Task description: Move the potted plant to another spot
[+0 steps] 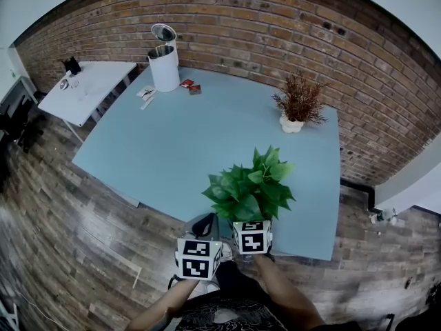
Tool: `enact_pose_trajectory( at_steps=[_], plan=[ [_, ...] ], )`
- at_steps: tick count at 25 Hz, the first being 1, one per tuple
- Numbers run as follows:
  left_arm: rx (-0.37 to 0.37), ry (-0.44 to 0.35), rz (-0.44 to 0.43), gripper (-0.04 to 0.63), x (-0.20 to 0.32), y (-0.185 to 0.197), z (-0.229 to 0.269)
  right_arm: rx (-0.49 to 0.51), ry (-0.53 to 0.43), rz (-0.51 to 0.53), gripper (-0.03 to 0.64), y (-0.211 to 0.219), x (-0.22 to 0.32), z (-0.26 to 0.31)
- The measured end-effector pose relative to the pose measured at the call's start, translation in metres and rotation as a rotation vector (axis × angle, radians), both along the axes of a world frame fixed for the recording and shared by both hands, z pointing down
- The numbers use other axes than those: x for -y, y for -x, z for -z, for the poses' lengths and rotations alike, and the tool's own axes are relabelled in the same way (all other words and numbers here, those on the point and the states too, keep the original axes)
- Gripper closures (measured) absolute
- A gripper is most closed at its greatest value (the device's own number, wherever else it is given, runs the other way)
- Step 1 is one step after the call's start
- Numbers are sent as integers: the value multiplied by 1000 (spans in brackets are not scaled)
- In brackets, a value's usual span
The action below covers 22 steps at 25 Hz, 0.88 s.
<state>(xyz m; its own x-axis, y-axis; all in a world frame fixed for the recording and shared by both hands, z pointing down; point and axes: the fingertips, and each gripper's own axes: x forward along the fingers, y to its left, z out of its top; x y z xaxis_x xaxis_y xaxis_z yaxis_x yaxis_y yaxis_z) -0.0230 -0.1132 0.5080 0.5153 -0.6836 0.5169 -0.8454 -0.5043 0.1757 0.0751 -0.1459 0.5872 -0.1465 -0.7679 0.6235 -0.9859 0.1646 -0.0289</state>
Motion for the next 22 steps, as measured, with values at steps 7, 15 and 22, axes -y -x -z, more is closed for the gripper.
enact_pose_trajectory(
  at_steps=[7, 15, 22],
  plan=[
    [3, -2, -2, 597, 15, 3, 2, -2, 2, 1, 169, 4, 17, 2],
    [10, -2, -16, 597, 30, 3, 2, -6, 31, -31, 169, 3, 29, -1],
    [17, 2, -25, 597, 44, 2, 2, -8, 34, -26, 169, 5, 46, 4]
  ],
)
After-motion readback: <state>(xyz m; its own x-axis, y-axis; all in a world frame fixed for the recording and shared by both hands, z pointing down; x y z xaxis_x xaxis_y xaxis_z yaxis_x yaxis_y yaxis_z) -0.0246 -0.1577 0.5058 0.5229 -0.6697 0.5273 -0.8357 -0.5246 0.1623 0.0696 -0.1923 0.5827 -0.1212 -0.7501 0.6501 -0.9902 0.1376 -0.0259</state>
